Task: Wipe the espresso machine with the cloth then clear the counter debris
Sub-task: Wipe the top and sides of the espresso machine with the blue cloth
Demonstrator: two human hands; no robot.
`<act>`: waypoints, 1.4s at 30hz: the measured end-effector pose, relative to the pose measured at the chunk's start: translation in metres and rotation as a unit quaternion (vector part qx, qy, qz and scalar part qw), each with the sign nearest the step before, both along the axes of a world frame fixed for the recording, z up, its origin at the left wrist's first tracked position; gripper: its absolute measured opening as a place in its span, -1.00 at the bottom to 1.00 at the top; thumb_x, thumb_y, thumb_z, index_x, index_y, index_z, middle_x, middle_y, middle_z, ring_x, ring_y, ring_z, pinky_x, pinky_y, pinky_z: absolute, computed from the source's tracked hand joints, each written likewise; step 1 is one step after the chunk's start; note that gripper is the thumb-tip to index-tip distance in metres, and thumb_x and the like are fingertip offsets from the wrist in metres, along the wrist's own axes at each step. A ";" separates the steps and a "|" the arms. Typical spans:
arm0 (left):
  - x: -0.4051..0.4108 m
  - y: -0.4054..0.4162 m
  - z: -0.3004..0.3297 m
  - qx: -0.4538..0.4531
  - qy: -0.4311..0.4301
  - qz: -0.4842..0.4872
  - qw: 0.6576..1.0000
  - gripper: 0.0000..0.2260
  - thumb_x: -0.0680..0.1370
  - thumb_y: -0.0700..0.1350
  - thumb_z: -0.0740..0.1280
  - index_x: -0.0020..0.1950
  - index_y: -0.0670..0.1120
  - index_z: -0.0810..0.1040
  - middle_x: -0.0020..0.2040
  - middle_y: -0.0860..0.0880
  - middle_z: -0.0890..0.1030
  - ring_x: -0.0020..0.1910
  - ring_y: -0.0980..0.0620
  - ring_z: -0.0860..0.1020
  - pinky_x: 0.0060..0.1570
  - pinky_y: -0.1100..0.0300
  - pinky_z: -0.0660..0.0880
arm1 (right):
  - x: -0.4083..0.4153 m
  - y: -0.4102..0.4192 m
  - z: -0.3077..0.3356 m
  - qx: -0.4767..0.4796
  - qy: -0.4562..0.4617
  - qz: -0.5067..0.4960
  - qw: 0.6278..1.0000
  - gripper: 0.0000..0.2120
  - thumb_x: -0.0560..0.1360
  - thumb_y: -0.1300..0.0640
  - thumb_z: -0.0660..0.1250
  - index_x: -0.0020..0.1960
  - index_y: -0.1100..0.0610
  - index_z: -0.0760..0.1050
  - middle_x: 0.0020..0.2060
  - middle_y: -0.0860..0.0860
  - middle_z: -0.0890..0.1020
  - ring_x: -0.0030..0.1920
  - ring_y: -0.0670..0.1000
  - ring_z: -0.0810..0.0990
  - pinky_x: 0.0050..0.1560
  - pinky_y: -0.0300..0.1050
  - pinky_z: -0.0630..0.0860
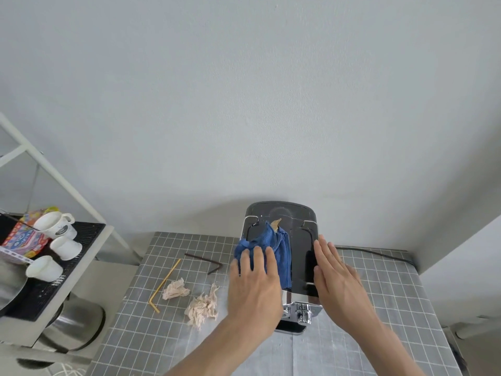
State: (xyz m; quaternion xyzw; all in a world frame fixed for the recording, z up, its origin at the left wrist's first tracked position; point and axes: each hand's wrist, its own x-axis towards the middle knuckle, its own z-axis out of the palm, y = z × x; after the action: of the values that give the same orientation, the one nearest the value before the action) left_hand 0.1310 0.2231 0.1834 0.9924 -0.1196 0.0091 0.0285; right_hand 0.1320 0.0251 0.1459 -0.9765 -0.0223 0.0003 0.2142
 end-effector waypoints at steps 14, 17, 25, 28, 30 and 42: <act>0.048 -0.002 0.007 -0.031 0.018 -0.028 0.999 -0.32 0.62 0.05 0.22 0.63 -0.25 0.10 0.63 -0.30 0.10 0.56 -0.27 0.14 0.55 -0.11 0.19 | 0.002 -0.004 -0.004 0.027 -0.006 0.017 0.999 -0.45 0.71 0.06 -0.03 0.68 -0.03 -0.07 0.64 -0.20 -0.11 0.63 -0.15 -0.13 0.56 0.11 0.24; 0.054 -0.006 0.008 0.007 0.046 0.000 0.999 -0.26 0.61 0.10 0.20 0.62 -0.30 0.03 0.60 -0.33 0.17 0.51 -0.27 0.19 0.53 -0.09 0.21 | 0.003 -0.004 -0.004 0.028 -0.012 0.015 0.999 -0.45 0.71 0.05 -0.03 0.67 -0.03 -0.06 0.64 -0.20 -0.09 0.64 -0.14 -0.12 0.56 0.12 0.25; 0.058 -0.013 0.020 0.025 0.111 0.026 0.993 -0.28 0.51 0.04 0.33 0.51 -0.32 0.16 0.57 -0.37 0.16 0.51 -0.29 0.17 0.50 -0.08 0.21 | 0.003 -0.004 -0.004 0.017 -0.007 0.014 1.000 -0.45 0.71 0.06 -0.04 0.67 -0.02 -0.06 0.64 -0.19 -0.12 0.63 -0.16 -0.15 0.57 0.07 0.22; 0.072 -0.009 0.021 0.002 0.136 0.022 0.990 -0.36 0.50 0.04 0.32 0.45 -0.24 0.20 0.52 -0.32 0.23 0.43 -0.26 0.21 0.43 -0.09 0.28 | 0.004 -0.005 -0.006 0.024 -0.008 0.017 1.000 -0.45 0.70 0.07 -0.03 0.67 -0.01 -0.05 0.64 -0.18 -0.10 0.63 -0.16 -0.14 0.58 0.08 0.20; 0.079 -0.007 0.022 -0.003 0.141 0.018 0.990 -0.39 0.49 0.05 0.32 0.41 -0.22 0.22 0.41 -0.24 0.32 0.33 -0.21 0.25 0.35 -0.06 0.33 | 0.006 -0.006 -0.006 0.030 -0.010 0.018 0.999 -0.44 0.70 0.09 -0.01 0.67 -0.01 -0.04 0.64 -0.18 -0.09 0.63 -0.15 -0.13 0.59 0.08 0.21; 0.034 -0.011 0.025 0.070 0.108 0.011 0.992 -0.33 0.52 0.05 0.35 0.47 -0.30 0.22 0.25 -0.26 0.46 0.23 -0.18 0.32 0.21 0.01 0.37 | 0.001 -0.002 -0.011 0.028 -0.027 0.010 0.999 -0.44 0.71 0.08 -0.04 0.68 -0.01 -0.07 0.64 -0.18 -0.11 0.63 -0.16 -0.13 0.56 0.09 0.24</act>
State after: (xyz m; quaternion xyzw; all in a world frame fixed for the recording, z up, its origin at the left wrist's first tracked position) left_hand 0.1655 0.2120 0.2079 0.9884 -0.1056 -0.1059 -0.0281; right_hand 0.1332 0.0235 0.1351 -0.9696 -0.0374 -0.0245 0.2407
